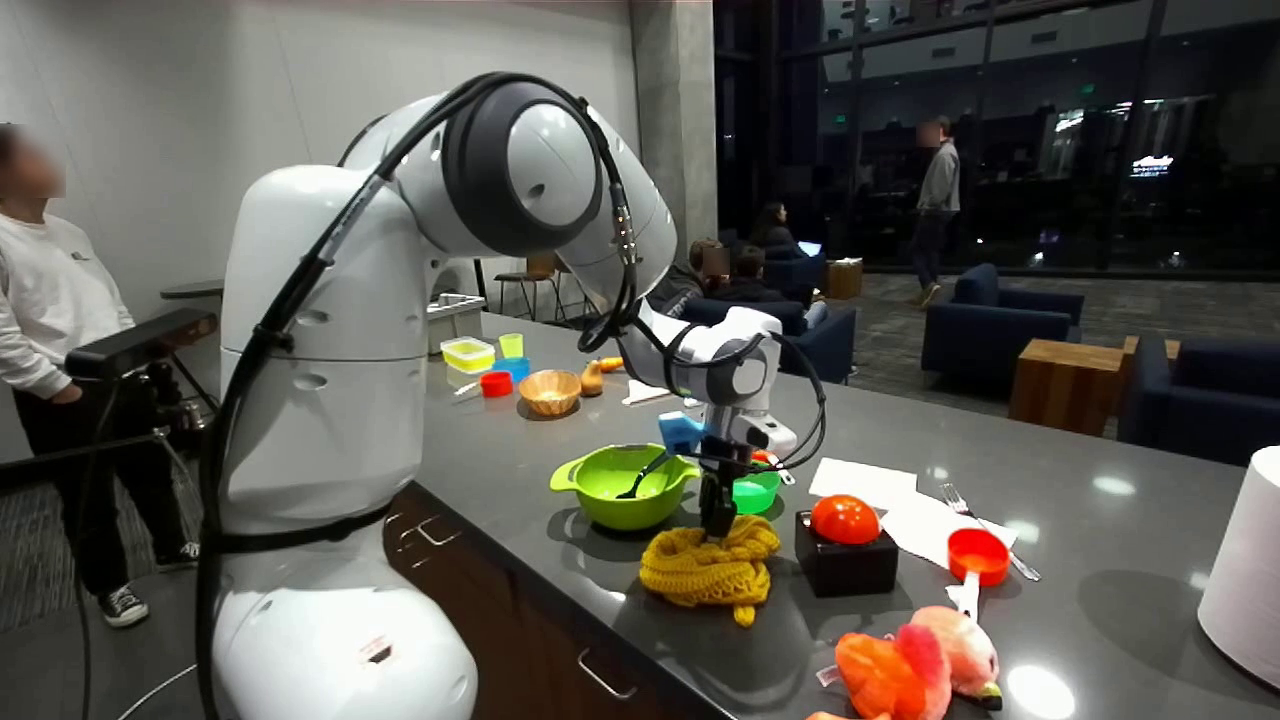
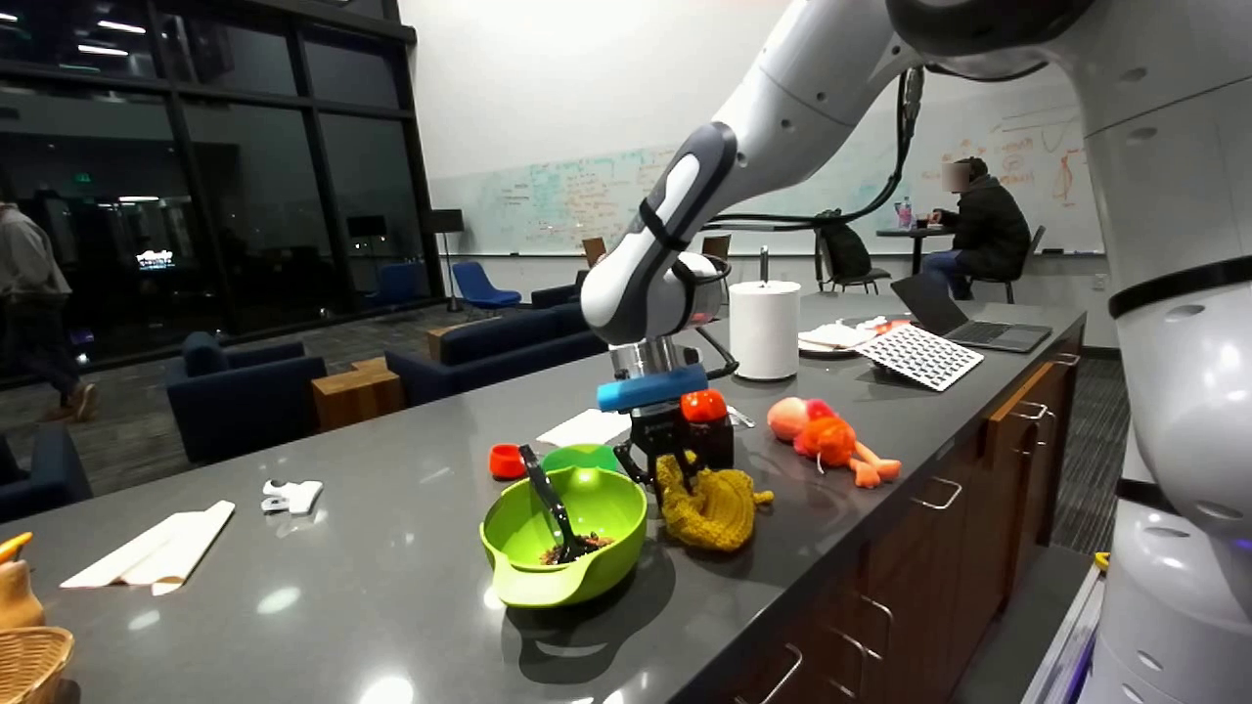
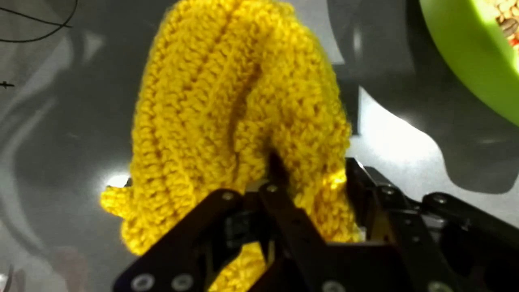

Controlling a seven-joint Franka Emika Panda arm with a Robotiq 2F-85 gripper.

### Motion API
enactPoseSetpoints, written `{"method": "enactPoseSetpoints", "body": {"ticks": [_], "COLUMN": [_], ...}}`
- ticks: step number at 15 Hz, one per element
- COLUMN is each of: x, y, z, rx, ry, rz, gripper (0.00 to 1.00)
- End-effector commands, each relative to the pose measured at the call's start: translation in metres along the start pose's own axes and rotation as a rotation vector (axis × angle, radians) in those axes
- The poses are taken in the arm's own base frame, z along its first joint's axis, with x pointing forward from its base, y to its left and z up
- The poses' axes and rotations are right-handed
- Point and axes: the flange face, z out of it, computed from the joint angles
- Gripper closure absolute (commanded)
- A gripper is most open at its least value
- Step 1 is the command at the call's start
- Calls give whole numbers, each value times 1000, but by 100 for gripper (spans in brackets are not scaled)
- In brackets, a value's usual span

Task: Place the orange knitted item to the right of the green bowl

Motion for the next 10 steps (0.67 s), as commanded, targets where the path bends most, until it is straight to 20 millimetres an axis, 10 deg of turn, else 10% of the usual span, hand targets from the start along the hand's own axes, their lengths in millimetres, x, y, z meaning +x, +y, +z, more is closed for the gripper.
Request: {"method": "enactPoseSetpoints", "body": {"ticks": [1,5,10], "x": [5,18,31], "y": [3,3,0], "z": [-18,-42,-65], "rx": [-16,-38,-28], "ry": [87,165,223], "rz": [-8,-21,-25], "gripper": [27,2,0]}}
